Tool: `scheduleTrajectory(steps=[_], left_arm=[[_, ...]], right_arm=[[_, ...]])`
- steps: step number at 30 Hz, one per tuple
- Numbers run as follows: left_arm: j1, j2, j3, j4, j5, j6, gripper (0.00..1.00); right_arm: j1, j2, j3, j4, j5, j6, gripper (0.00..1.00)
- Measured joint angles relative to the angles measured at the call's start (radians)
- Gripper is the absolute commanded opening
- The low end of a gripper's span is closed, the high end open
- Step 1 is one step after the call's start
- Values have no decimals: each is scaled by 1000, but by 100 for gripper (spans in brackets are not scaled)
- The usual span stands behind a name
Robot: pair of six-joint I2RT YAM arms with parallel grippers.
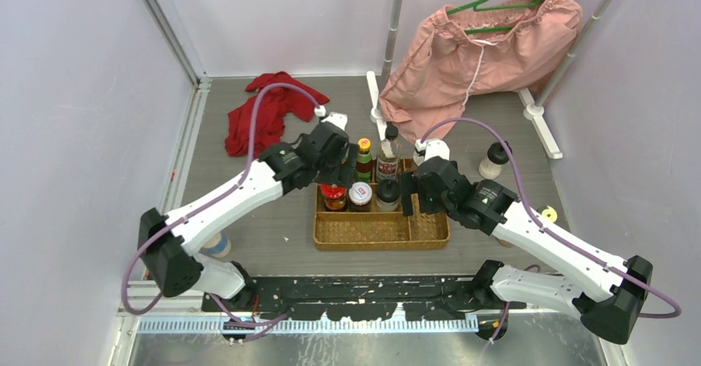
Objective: Organize the condiment bottles
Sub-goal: Place the bottle in the storage box.
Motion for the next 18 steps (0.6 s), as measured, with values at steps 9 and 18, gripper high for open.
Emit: scheduleTrajectory(steps=[9, 18], left_arm=[[0, -228, 63, -81, -83, 1, 79], [1, -304, -11, -168, -184, -50, 51]], right_arm=[[-10, 0, 15, -9, 59, 19, 98], [-348, -43, -29, -14, 54, 80, 67]])
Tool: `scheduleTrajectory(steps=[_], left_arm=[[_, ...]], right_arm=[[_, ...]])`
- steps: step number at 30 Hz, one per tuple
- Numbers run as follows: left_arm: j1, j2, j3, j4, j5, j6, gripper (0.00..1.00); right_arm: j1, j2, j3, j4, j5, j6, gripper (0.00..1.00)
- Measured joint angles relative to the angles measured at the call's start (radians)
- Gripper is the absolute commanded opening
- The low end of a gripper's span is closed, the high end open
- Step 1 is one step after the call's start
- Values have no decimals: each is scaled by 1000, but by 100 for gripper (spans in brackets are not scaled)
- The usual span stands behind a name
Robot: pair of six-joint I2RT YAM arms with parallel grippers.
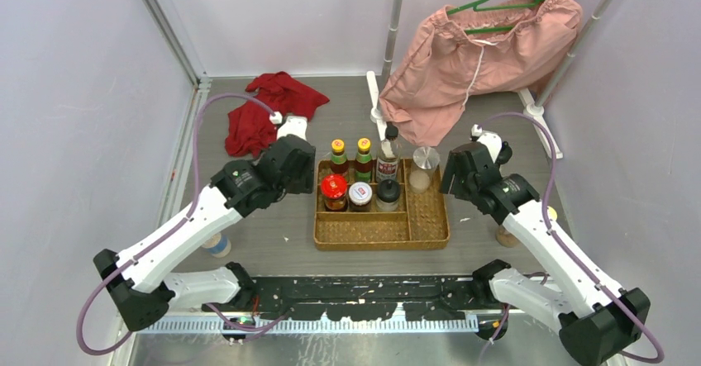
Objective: Organize the condiment bottles
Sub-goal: Place the bottle in the storage box, then move the storage box to the center of the board.
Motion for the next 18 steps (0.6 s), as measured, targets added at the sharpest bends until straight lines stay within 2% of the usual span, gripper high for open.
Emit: scheduleTrajectory(steps=[4, 13, 18], left_arm=[[0, 2, -101, -17, -6, -42, 49], [0, -49, -282, -15, -7, -132, 48], [0, -45, -360, 45, 3, -171, 48]], right_arm=[[-64, 6, -50, -7, -34, 30, 65], [-69, 94, -107, 54, -128, 74, 64], [-69, 125, -159, 104, -157, 91, 58]])
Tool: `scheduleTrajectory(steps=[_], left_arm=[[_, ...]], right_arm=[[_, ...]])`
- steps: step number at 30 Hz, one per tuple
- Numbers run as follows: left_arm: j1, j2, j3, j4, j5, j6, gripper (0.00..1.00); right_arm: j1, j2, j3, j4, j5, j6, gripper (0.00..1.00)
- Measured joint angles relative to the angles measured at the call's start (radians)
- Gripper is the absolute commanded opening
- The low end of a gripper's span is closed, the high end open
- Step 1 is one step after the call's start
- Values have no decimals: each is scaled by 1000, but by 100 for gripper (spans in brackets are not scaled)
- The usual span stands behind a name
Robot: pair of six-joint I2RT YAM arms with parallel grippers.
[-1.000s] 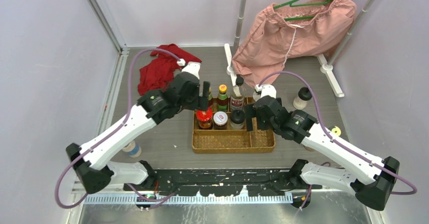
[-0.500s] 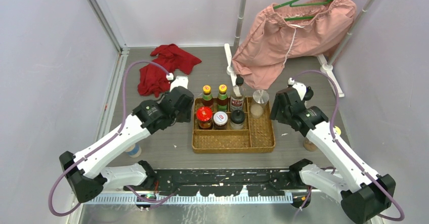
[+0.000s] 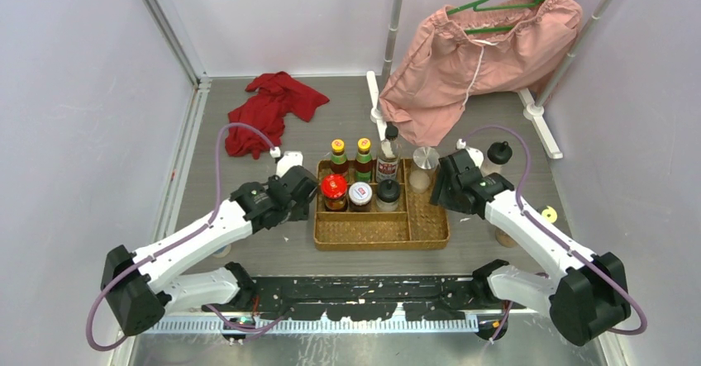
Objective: Organize the condiment bottles
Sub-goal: Move the storage box to the center of the board.
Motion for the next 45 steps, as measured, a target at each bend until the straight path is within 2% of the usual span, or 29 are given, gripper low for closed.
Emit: scheduleTrajectory(steps=[9, 23, 30, 33, 42, 45], left_arm=[[0, 31, -160, 174, 44, -71, 46], [0, 66, -179, 304, 112, -99, 42], [0, 124, -191, 326, 128, -102, 28], [0, 139, -201, 351, 133, -103, 27], [-1, 190, -214, 391, 121, -106, 26], [-2, 211, -214, 397, 115, -103, 26]], right_arm=[[-2, 53, -30, 69, -24, 19, 58], [-2, 75, -64, 125, -39, 29, 56], [-6, 90, -75, 137, -40, 31, 43], [-8, 94, -78, 136, -32, 31, 36], [-19, 130, -79, 135, -10, 6, 5], [-19, 145, -68, 132, -11, 3, 1]])
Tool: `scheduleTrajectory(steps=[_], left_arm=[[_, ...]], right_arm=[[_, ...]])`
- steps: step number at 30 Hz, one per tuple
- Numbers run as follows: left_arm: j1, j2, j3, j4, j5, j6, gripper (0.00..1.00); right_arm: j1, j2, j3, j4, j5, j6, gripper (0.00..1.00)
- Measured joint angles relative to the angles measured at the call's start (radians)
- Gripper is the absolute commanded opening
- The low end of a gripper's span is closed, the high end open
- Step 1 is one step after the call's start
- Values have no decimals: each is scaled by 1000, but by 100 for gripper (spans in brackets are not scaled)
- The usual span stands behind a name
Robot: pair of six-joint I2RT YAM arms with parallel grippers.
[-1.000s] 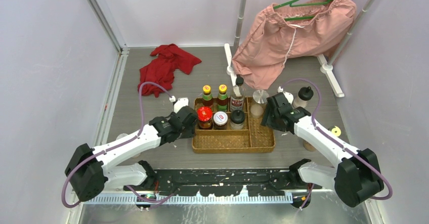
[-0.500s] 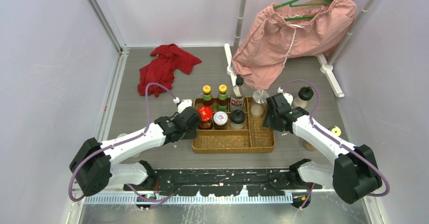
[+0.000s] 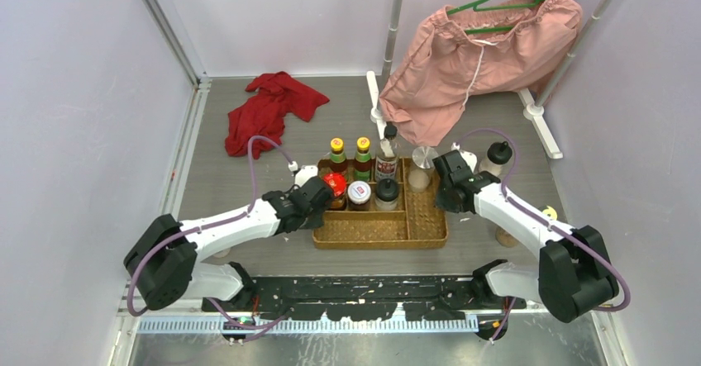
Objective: Organize the condiment bottles
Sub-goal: Move the storage box to the center of the board.
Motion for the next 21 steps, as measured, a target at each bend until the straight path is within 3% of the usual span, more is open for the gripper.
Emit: scheduleTrajectory(steps=[21], left_arm=[[110, 228, 138, 6, 12, 103, 25]], right_arm=[[-88, 212, 164, 29, -82, -74, 1]])
